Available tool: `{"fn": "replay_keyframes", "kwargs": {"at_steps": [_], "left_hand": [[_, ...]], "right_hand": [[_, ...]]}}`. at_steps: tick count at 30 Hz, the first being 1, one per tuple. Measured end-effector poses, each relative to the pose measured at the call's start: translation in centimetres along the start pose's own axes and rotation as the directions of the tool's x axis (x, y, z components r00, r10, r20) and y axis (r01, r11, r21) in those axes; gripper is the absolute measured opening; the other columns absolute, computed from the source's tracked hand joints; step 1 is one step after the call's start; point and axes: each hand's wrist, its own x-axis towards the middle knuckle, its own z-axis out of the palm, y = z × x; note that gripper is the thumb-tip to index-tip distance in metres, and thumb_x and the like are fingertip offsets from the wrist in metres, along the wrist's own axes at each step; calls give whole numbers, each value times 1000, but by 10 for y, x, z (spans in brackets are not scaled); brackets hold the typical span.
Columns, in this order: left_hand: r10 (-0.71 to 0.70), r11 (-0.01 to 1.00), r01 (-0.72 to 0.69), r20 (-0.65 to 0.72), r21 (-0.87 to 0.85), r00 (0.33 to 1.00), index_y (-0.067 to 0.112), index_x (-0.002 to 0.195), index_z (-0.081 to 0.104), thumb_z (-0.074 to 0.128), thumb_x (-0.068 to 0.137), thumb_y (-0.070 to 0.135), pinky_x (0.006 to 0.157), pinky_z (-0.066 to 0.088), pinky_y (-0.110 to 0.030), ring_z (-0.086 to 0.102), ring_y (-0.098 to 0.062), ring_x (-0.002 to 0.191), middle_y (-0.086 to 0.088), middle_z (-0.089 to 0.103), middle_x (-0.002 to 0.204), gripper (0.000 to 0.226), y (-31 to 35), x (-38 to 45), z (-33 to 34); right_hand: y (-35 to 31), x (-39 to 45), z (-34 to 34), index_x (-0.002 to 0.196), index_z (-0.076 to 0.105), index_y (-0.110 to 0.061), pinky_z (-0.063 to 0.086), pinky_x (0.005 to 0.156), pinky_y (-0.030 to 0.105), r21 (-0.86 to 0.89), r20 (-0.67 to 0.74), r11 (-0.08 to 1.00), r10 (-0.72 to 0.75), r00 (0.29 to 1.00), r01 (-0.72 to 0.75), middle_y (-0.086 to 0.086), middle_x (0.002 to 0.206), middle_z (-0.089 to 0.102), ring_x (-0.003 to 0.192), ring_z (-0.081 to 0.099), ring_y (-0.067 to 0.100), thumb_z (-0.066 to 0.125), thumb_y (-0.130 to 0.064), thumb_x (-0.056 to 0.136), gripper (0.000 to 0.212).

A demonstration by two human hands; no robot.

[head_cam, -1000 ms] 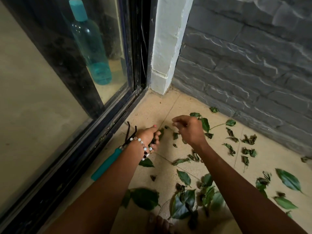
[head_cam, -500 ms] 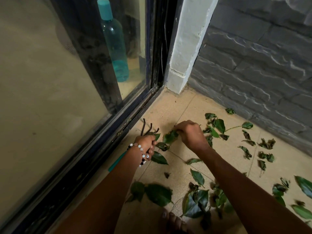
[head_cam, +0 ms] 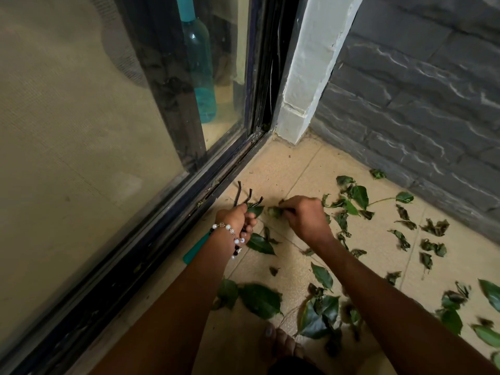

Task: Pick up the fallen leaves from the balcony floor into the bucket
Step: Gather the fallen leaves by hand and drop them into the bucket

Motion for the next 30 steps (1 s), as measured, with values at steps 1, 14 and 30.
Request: {"fn": "replay_keyframes", "kwargs": {"at_steps": [1,14,30], "left_hand": [[-5,1000,4,11,4,1000,6,81,61,48,101,33,29,24,-13,39,-6,31,-5,58,62,36,0,0,1],[64,997,-65,-17,-44,998,8,83,63,62,92,38,59,54,-30,64,-24,68,-12,68,74,31,8,-3,-13],[96,953,-109,-59,-284,994,8,75,62,56,98,29,36,23,-12,34,-6,30,6,41,38,33,21,-12,-39]], "right_hand": [[-7,2,-8,103,75,-10,49,84,17,151,-44,988,46,998,-39,5,102,73,89,66,14,67,-4,86,20],[-63,2,-4,105,73,-12,51,91,25,391,417,909,-313,853,142,-1,96,72,92,67,10,53,4,91,30],[-66,34,17,115,67,-21,34,91,36,-199,64,964,-170,983,179,4,126,54,117,40,23,60,-27,92,25]]}}
